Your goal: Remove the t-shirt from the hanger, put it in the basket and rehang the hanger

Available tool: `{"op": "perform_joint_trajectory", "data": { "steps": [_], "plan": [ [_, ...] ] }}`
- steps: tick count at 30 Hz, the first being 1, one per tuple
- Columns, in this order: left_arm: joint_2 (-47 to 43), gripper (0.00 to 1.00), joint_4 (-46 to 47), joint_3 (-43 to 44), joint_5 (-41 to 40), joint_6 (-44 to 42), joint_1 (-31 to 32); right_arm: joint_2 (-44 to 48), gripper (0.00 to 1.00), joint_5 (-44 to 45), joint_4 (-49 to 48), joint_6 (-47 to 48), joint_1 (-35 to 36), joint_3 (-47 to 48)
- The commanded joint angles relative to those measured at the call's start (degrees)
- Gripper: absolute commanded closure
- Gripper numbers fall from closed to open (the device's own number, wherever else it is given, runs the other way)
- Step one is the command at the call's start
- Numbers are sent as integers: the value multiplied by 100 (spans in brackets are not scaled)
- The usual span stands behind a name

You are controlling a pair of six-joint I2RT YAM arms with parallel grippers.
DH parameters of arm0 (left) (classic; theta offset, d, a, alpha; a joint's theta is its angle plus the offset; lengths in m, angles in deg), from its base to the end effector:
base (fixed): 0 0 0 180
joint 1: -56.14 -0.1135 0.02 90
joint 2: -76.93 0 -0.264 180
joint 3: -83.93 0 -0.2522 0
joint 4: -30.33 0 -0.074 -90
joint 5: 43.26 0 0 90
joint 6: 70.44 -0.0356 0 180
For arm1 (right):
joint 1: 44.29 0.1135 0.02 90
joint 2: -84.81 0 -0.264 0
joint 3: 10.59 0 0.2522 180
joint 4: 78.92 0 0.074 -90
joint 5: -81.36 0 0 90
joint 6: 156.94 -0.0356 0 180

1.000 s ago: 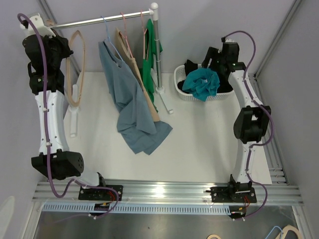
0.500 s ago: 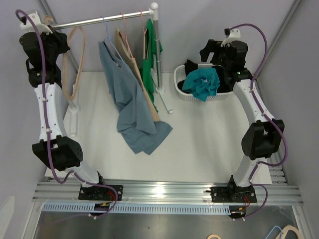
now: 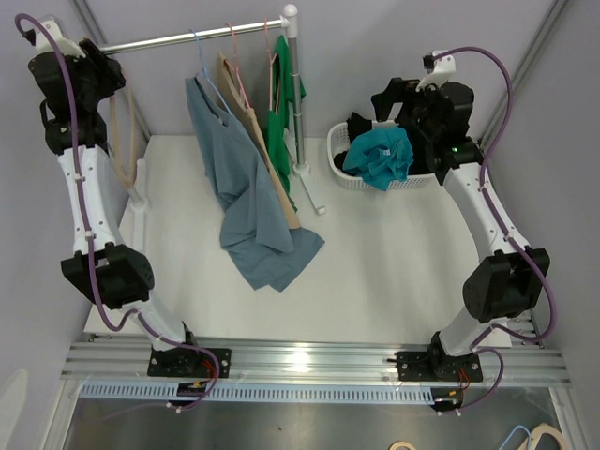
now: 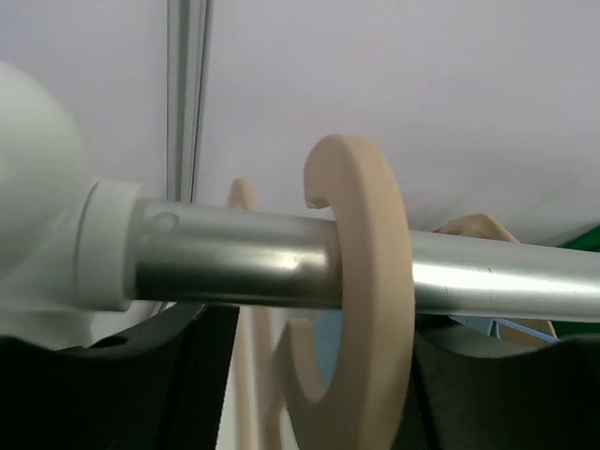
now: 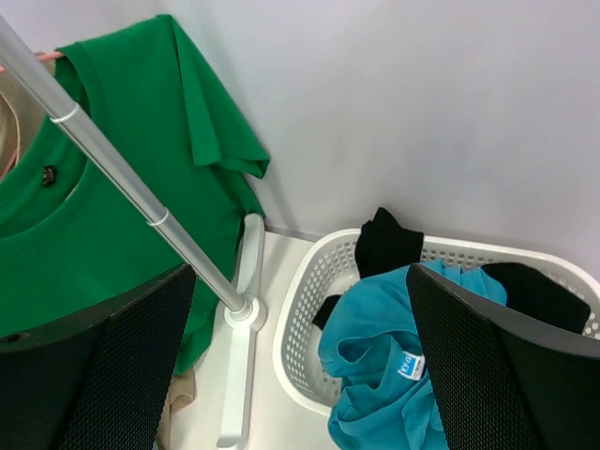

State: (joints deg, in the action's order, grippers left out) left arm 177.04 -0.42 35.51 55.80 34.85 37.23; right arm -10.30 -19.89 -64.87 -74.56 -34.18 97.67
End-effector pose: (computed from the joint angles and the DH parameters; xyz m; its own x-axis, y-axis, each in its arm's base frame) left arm 0.3713 0.1213 0.5064 0.0566 -0.2559 -0.9650 -0.1619 0.9515 -0.2618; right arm 0.3906 0.0767 0.4321 -0.0636 0.1208 -0.9906 -0.3589 0.9235 0.1356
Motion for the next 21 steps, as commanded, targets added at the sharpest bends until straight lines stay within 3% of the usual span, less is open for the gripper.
{"op": "perform_joint_trajectory", "data": {
  "steps": [1, 5, 8, 9, 13, 17, 21],
  "plan": [
    [-326, 41, -225, 303, -317, 114, -42, 265, 0, -62, -214, 146, 17, 42],
    [-668, 29, -392, 259, -439, 98, 124, 326, 1, -88, -65, 155, 17, 51],
    [-1186, 22, -297, 31, -1597, -490, 922, 388, 1, -123, -47, 138, 26, 25],
    [-1327, 20, -183, -335, -2357, -631, 1412, 432, 1, -141, -47, 129, 26, -1],
    [-2029, 9, 565, -1091, -3927, -1186, 2479, 511, 1, -185, 153, 50, 52, -125],
    [-2119, 11, 154, -1253, -3737, -405, 2884, 345, 0, -544, 471, 41, 227, 173],
    [-1856, 11, 240, -1306, -3788, -403, 3261, 98, 1, -433, 735, 233, 771, 411]
  ]
}}
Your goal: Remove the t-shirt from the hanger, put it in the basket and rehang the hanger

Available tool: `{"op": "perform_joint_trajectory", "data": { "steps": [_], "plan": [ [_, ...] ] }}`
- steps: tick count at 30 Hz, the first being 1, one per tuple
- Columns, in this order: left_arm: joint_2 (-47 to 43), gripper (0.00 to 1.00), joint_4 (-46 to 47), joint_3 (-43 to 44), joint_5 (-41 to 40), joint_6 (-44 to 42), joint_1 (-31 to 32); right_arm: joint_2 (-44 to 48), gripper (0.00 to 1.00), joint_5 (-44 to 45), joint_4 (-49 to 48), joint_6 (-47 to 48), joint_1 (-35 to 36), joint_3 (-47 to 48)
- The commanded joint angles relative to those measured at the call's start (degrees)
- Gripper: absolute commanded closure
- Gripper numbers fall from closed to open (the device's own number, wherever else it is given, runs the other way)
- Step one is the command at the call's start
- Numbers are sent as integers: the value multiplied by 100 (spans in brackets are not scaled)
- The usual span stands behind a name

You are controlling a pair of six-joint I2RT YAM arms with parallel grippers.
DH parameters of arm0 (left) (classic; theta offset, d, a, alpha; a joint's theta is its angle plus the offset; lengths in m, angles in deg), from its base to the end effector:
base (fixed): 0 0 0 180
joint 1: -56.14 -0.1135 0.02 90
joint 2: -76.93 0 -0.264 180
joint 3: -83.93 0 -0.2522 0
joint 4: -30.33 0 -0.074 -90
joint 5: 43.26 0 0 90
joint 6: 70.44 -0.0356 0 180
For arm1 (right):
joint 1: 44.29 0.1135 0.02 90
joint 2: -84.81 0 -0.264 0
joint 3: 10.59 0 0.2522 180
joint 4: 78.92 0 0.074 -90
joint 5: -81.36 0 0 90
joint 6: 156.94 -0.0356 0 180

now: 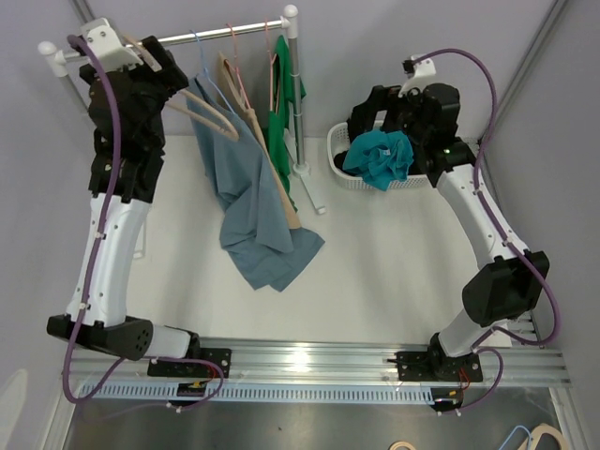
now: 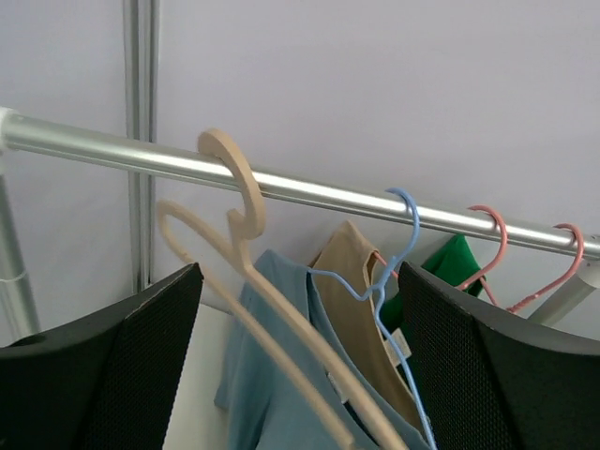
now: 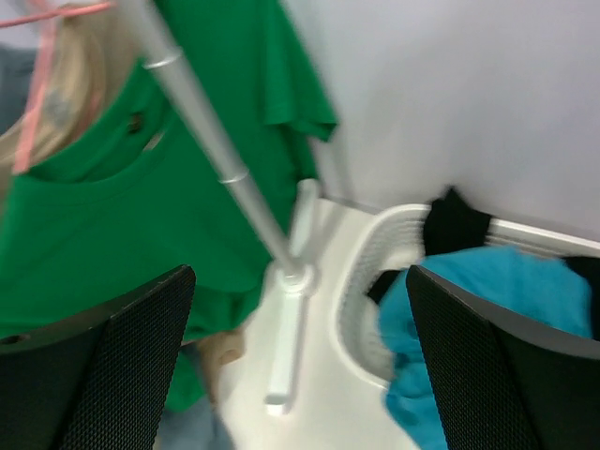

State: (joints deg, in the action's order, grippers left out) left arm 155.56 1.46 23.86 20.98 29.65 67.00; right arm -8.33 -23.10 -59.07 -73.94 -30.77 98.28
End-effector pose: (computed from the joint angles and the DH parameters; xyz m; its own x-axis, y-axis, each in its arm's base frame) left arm 0.2592 -0.0340 0.5616 0.2514 -0.2089 -0.9451 -0.2063 0.9424 -0.2632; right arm 0.3726 0.0987 0.4377 -0.1264 0.0910 -0.9878 -0.4565 0.8787 0.1394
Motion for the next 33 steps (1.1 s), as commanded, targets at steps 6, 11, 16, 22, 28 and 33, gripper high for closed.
{"op": "perform_joint_trajectory", "data": {
  "steps": [6, 11, 16, 22, 28, 33],
  "plan": [
    [890, 11, -44, 255, -404, 72, 426, -353, 1, -109, 165, 112, 871, 482],
    [1145, 11, 34, 448, -394, -68, 637, -748, 3, -286, 156, 94, 1161, 824],
    [1619, 11, -158, 905, -395, -24, 664, -1100, 9, -330, 261, 120, 1469, 1255],
    [1980, 27, -194, 1335, -561, -147, 664, -1180, 7, -303, 218, 120, 1628, 1264],
    [2429, 29, -694, 1802, -711, -42, 664, -1197, 5, -268, 253, 112, 1628, 1247],
    [2613, 29, -773, 1925, -711, 28, 655, -1154, 5, -250, 253, 129, 1628, 1185]
  ]
}}
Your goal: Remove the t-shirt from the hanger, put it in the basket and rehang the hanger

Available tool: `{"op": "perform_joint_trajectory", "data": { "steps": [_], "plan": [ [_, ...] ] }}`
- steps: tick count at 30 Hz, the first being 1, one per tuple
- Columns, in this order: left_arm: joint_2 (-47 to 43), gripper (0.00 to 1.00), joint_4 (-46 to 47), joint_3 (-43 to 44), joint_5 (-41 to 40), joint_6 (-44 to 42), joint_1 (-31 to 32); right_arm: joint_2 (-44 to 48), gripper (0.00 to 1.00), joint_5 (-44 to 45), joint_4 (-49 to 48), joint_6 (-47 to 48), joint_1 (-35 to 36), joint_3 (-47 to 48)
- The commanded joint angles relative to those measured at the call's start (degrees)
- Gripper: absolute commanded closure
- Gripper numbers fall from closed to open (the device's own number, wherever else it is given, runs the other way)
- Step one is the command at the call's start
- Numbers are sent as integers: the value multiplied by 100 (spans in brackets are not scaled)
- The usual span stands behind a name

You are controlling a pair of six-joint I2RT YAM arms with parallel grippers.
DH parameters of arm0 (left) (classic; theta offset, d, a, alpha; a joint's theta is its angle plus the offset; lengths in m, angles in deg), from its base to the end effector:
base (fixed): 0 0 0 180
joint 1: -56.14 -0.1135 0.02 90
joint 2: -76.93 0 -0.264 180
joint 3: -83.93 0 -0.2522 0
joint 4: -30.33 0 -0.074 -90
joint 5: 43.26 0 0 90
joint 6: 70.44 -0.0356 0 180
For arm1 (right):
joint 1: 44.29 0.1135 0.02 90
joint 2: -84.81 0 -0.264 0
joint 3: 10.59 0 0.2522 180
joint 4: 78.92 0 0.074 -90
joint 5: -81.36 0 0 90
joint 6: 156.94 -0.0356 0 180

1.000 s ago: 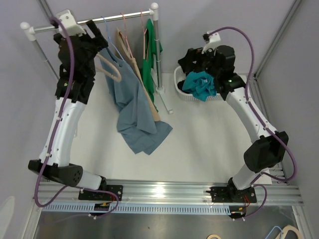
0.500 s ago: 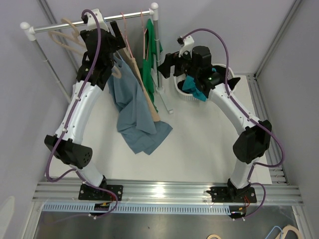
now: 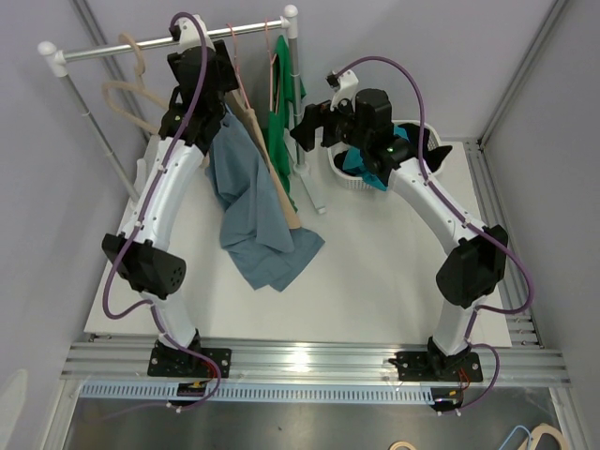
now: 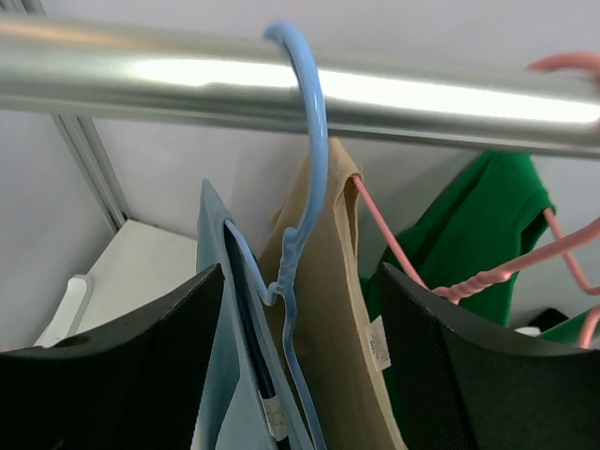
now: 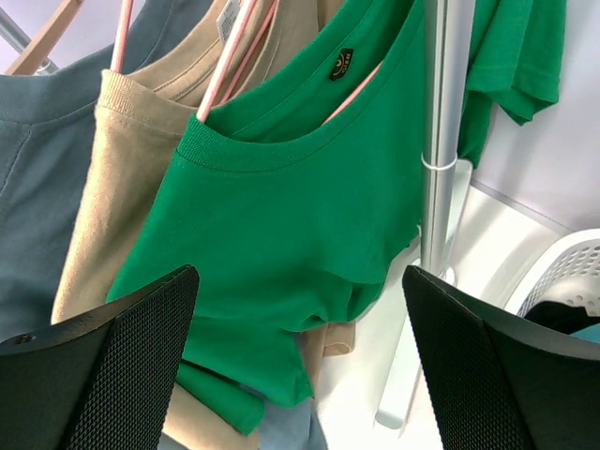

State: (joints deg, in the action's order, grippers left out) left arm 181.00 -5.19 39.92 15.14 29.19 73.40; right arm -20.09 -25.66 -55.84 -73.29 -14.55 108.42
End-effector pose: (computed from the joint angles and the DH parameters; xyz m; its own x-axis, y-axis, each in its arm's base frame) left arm 0.3898 -0.1016 0.4964 -0.0179 -0.1437 -0.9895 -0.2532 0.9580 -0.1345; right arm 0.3762 0.2269 0.4133 -0.2148 -0.0009 -0.9767 -0.7060 0.6912 0.1546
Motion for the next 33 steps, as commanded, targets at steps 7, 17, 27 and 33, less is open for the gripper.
{"op": "perform_joint_trajectory", "data": {
  "steps": [7, 17, 27, 33],
  "plan": [
    [245, 93, -215, 371, -330, 127, -29, 216, 5, -3, -203, 46, -73, -171],
    [-132, 99, -294, 758, -233, -75, -73, 295, 5, -74, -255, 2, -135, -365],
    [-1195, 99, 1033, 301, -267, -1226, 84, 602, 5, -65, -334, -15, -144, -830],
    [-1968, 99, 1226, -558, -1531, -1288, 768, 866, 5, -30, -344, -77, -117, -1094]
  ]
}}
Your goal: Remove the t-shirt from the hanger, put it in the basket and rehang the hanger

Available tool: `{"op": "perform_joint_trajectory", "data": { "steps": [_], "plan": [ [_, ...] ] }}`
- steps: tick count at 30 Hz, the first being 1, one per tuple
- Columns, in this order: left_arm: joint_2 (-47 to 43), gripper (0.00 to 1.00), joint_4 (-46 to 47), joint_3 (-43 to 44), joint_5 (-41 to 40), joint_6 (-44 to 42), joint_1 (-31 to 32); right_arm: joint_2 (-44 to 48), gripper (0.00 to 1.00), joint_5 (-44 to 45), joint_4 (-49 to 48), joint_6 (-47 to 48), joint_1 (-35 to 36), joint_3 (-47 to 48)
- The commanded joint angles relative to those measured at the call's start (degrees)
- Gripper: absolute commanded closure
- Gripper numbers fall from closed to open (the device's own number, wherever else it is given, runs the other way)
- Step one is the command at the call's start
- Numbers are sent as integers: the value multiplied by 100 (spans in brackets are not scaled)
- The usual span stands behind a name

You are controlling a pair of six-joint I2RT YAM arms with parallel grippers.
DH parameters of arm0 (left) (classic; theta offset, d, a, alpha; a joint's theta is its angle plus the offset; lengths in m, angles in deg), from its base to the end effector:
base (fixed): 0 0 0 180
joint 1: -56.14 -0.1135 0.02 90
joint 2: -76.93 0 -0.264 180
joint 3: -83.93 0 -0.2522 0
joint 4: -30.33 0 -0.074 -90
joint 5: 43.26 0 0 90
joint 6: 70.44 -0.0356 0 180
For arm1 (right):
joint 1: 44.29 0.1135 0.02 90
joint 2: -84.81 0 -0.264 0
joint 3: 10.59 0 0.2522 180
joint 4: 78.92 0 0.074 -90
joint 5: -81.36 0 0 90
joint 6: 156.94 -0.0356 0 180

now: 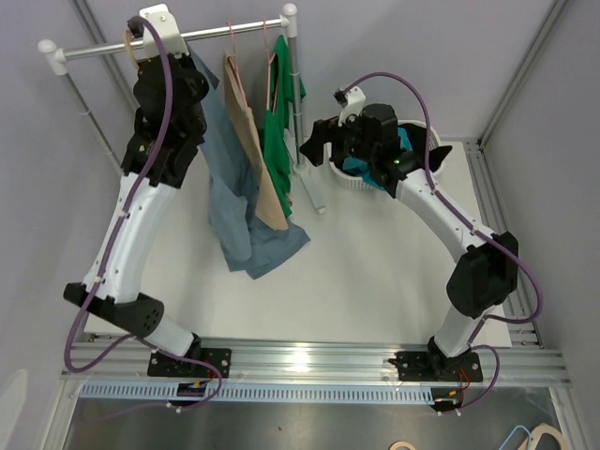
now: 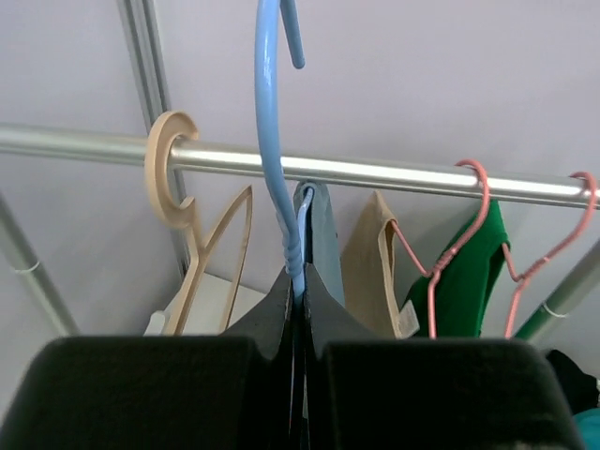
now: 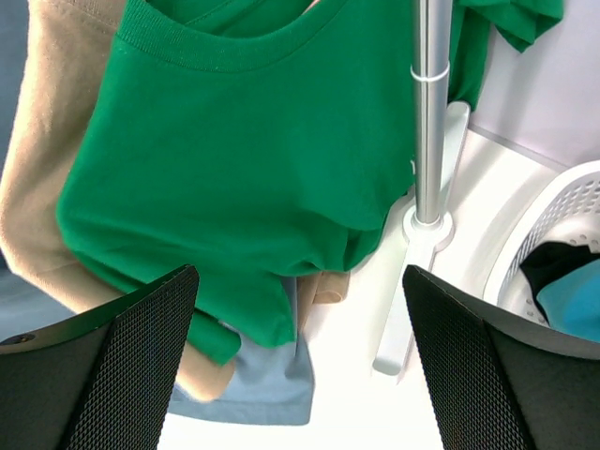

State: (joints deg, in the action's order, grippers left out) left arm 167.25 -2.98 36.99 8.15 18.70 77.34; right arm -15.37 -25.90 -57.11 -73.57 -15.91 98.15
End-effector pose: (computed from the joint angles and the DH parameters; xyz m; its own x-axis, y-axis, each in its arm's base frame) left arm 0.2944 -0.0904 0.5653 0.1484 -0.0450 -0.9879 -0.2933 0.9520 -0.0874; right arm 0.3655 0.2095 0.3861 -0.2821 -0.0271 -0.9590 -0.6800 0.7108 0.1799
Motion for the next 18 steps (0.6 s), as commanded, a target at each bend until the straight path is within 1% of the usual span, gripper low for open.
{"op": "perform_joint_trajectory", "data": {
  "steps": [1, 2, 3, 4, 5, 7, 8, 9, 10, 11, 12, 13, 14, 15, 16, 18],
  "plan": [
    [-656, 99, 980, -337, -1122, -187, 499, 438, 5, 29, -147, -66, 44, -102],
    [-691, 99, 762, -373, -1725, -117, 631, 516, 5, 47, -85, -84, 62, -111],
    [-709, 99, 629, -451, -1983, -29, 893, 569, 6, 64, -24, -92, 88, -111],
    [-744, 99, 471, -548, -2238, -11, 1026, 631, 6, 73, 125, -101, 115, -129],
    [-744, 99, 287, -671, -2693, -28, 1141, 718, 7, 47, 178, -101, 228, -207],
    [-849, 99, 154, -934, -3188, 199, 1422, 1096, 7, 82, 310, -49, 439, -409],
    [-893, 99, -47, -1005, -3286, 436, 1484, 1271, 8, 160, 372, 21, 753, -671],
    [-946, 99, -788, -1032, -3139, 1099, 1537, 1665, 8, 448, 425, 152, 957, -848],
    [-999, 99, -1100, -1093, -2998, 1376, 1537, 1895, 7, 573, 442, 197, 1159, -1058],
    [-1069, 99, -1443, -1111, -2866, 1622, 1546, 2367, 7, 687, 373, 250, 1544, -1504],
    [-1078, 99, -1585, -1137, -2874, 1694, 1555, 2633, 7, 688, 372, 259, 1739, -1770],
    [-1061, 99, -1787, -1146, -2891, 1808, 1563, 2896, 7, 697, 103, 276, 1932, -2051],
    [-1000, 99, -2050, -1007, -2891, 1966, 1564, 3151, 6, 723, -57, 268, 2308, -2341],
    [-947, 99, -2349, -928, -2795, 2385, 1564, 3397, 5, 793, -198, 233, 2486, -2813],
    [-903, 99, -2882, -779, -2760, 2589, 1572, 3783, 5, 820, -530, 189, 2636, -3027],
    [-850, 99, -3282, -672, -2663, 3037, 1607, 4014, 4, 864, -891, 119, 2952, -3466]
  ]
}}
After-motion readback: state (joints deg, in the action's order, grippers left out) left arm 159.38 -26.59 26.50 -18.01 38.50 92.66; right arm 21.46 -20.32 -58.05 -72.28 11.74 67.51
